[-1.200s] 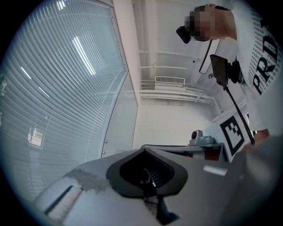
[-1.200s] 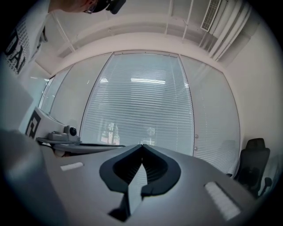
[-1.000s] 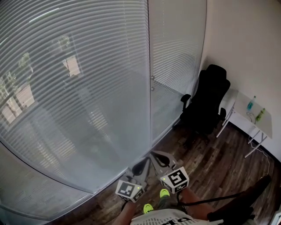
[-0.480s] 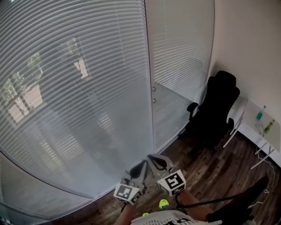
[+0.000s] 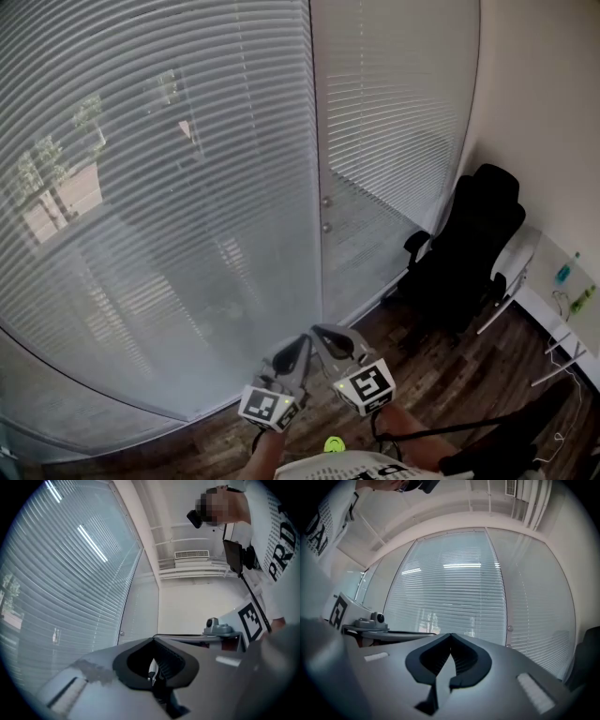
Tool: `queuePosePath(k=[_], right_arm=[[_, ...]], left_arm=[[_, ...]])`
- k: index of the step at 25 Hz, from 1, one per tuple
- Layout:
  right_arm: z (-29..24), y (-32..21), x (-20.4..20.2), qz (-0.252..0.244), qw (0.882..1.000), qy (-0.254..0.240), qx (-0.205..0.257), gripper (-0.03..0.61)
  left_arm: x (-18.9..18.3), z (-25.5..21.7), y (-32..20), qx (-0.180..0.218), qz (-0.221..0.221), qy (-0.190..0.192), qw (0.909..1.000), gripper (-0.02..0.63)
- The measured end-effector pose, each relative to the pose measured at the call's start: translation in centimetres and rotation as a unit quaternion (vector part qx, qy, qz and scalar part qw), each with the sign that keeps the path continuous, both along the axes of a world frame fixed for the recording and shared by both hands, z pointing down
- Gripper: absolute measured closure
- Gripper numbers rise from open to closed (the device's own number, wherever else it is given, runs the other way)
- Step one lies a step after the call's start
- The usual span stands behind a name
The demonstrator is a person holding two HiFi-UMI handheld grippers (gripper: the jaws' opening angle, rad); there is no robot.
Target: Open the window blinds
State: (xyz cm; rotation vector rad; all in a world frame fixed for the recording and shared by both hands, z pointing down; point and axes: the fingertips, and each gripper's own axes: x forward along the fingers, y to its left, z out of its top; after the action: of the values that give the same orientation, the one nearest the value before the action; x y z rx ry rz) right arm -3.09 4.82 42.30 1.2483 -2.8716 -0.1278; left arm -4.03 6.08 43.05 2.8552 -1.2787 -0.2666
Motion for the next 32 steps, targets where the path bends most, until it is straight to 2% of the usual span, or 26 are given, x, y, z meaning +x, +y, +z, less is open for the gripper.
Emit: queuePosePath(k=[11, 16, 25, 32], right_arm=[[0.5, -4.6, 0.5, -0.006, 1.000, 0.010, -0.002, 0.575], [1.3, -7.3, -0.2, 0.000, 1.000, 0.012, -0.014, 0.575], [-0.7, -14.9, -0.2, 0.021, 0.999, 0.040, 0.009, 0.575], [-1.5, -20.0, -0.5, 0.040, 0.998, 0.039, 0.014, 0.574]], left_arm=[[0.4, 0.1, -4.7, 0.003, -0.020, -0.007, 0.9998, 0.621], [-0.1, 1.6, -7.5, -0.013, -0.010, -0.005, 0.9999, 0.621], [-0.2, -1.1, -14.9, 0.005, 0.006, 0.006, 1.0000, 0.621], [-0.4, -1.4, -19.7, 0.011, 0.029, 0.003, 0.9995, 0.621]])
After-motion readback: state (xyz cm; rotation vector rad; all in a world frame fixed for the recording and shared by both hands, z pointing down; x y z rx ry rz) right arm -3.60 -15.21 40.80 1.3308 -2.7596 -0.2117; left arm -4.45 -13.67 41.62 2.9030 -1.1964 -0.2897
